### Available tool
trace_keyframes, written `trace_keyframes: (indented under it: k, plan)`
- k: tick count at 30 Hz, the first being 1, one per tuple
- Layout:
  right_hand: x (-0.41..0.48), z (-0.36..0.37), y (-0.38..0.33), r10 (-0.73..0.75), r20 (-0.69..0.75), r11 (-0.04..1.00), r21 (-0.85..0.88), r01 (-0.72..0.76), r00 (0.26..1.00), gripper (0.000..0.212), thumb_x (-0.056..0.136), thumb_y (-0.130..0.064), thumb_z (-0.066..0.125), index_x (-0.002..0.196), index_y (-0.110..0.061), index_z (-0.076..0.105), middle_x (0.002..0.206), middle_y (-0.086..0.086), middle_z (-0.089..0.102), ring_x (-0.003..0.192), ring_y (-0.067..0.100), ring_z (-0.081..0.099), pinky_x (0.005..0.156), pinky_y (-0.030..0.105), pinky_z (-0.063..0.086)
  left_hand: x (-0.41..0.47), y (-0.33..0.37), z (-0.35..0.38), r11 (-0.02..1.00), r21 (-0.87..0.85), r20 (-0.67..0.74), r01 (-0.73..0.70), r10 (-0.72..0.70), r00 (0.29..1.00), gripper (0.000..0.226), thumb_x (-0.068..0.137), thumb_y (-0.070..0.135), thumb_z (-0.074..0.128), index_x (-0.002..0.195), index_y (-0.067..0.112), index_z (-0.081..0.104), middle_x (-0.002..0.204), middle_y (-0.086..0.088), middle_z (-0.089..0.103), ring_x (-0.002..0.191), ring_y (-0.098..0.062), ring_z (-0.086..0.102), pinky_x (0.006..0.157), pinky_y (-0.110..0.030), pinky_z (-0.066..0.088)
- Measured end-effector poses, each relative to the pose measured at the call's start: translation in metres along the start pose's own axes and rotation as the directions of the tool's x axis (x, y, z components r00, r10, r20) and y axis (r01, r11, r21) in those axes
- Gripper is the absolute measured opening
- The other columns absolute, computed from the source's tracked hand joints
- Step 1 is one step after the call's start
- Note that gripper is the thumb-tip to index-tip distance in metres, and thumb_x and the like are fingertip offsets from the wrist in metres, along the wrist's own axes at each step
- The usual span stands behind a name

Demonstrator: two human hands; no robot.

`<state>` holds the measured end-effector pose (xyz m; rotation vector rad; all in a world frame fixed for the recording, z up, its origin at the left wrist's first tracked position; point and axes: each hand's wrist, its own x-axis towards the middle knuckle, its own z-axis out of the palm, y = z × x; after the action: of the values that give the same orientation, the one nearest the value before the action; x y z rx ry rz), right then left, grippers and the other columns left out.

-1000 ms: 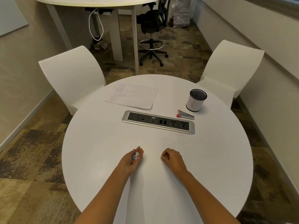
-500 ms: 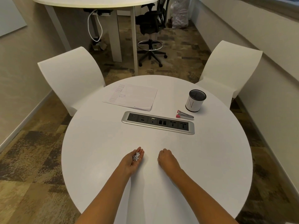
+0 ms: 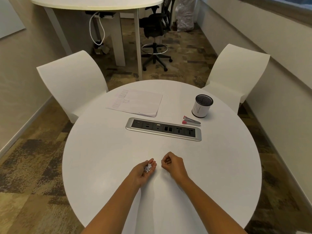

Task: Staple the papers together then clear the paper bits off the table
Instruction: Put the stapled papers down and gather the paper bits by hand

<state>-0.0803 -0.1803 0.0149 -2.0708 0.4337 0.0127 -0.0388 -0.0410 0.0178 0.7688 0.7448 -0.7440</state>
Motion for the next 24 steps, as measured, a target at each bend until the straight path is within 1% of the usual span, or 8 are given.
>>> trace_keyframes:
  k: [3,7,10,13,16,19,22,24]
  plan:
    - [-0.003,0.008,-0.012,-0.045,0.06,0.999,0.029,0.044,0.997,0.007,0.082,-0.01,0.068,0.085,-0.009,0.061,0.087,0.009,0.07,0.08,0.019,0.066,0.075,0.03,0.058,-0.002,-0.005,0.005,0.999,0.03,0.017,0.038,-0.038,0.999,0.023,0.097,0.004,0.04,0.109,-0.01,0.054,0.089,-0.02,0.061,0.079,-0.025,0.059,0.046,-0.027,0.057]
    - [-0.004,0.009,-0.02,-0.207,0.121,0.953,-0.199,0.228,0.971,0.012,0.088,-0.017,0.062,0.096,-0.011,0.067,0.096,0.008,0.071,0.088,0.018,0.066,0.081,0.029,0.055,-0.002,-0.007,0.01,0.997,-0.041,0.076,0.058,-0.055,0.996,0.021,0.095,0.001,0.043,0.091,-0.013,0.058,0.079,-0.024,0.067,0.081,-0.028,0.061,0.043,-0.026,0.055]
    - [-0.003,0.005,-0.024,-0.237,0.077,0.943,-0.219,0.249,0.968,0.017,0.091,-0.018,0.057,0.101,-0.013,0.07,0.099,0.006,0.072,0.092,0.017,0.065,0.084,0.024,0.052,0.0,-0.007,0.015,0.996,-0.076,0.072,0.05,-0.045,0.996,0.017,0.094,0.0,0.044,0.096,-0.011,0.057,0.09,-0.022,0.063,0.082,-0.027,0.06,0.045,-0.026,0.055]
    - [0.0,-0.001,-0.023,-0.174,-0.041,0.983,-0.068,0.171,0.984,0.016,0.092,-0.014,0.055,0.098,-0.012,0.07,0.099,0.005,0.072,0.09,0.013,0.064,0.076,0.008,0.046,0.002,-0.007,0.022,0.993,-0.111,0.091,0.046,-0.036,0.995,0.021,0.096,0.004,0.043,0.109,-0.009,0.053,0.098,-0.023,0.061,0.089,-0.029,0.061,0.058,-0.033,0.06]
    - [0.005,-0.008,-0.026,0.144,-0.201,0.946,0.315,-0.075,0.969,0.018,0.096,-0.015,0.049,0.104,-0.011,0.065,0.105,0.005,0.068,0.096,0.018,0.063,0.08,0.01,0.047,-0.001,-0.007,0.036,0.989,-0.145,0.109,-0.023,0.04,0.993,0.026,0.098,0.008,0.041,0.116,-0.006,0.053,0.111,-0.02,0.059,0.102,-0.03,0.059,0.087,-0.037,0.053]
    - [0.016,-0.013,-0.035,0.445,0.055,0.552,0.769,-0.323,0.894,0.028,0.1,-0.019,0.04,0.118,-0.007,0.057,0.114,0.007,0.059,0.106,0.019,0.056,0.101,0.031,0.043,-0.002,-0.008,0.055,0.98,-0.089,0.104,-0.177,0.186,0.977,0.026,0.097,0.012,0.044,0.116,0.0,0.057,0.114,-0.016,0.061,0.105,-0.026,0.059,0.096,-0.037,0.047]
    - [0.023,-0.021,-0.047,0.437,0.265,0.152,0.92,-0.361,0.859,0.032,0.101,-0.023,0.037,0.114,-0.001,0.056,0.105,0.014,0.061,0.104,0.024,0.057,0.101,0.034,0.041,-0.002,-0.015,0.079,0.938,0.124,0.055,-0.324,0.319,0.946,0.019,0.092,0.016,0.054,0.096,0.005,0.069,0.098,-0.013,0.069,0.092,-0.021,0.067,0.082,-0.028,0.055]
    - [0.031,-0.024,-0.051,0.414,0.312,-0.029,0.944,-0.33,0.855,0.031,0.1,-0.023,0.039,0.099,0.0,0.059,0.092,0.014,0.062,0.091,0.021,0.06,0.095,0.033,0.044,-0.002,-0.018,0.095,0.878,0.262,0.033,-0.401,0.407,0.913,0.017,0.087,0.02,0.061,0.087,0.008,0.073,0.089,-0.012,0.072,0.085,-0.02,0.069,0.08,-0.028,0.055]
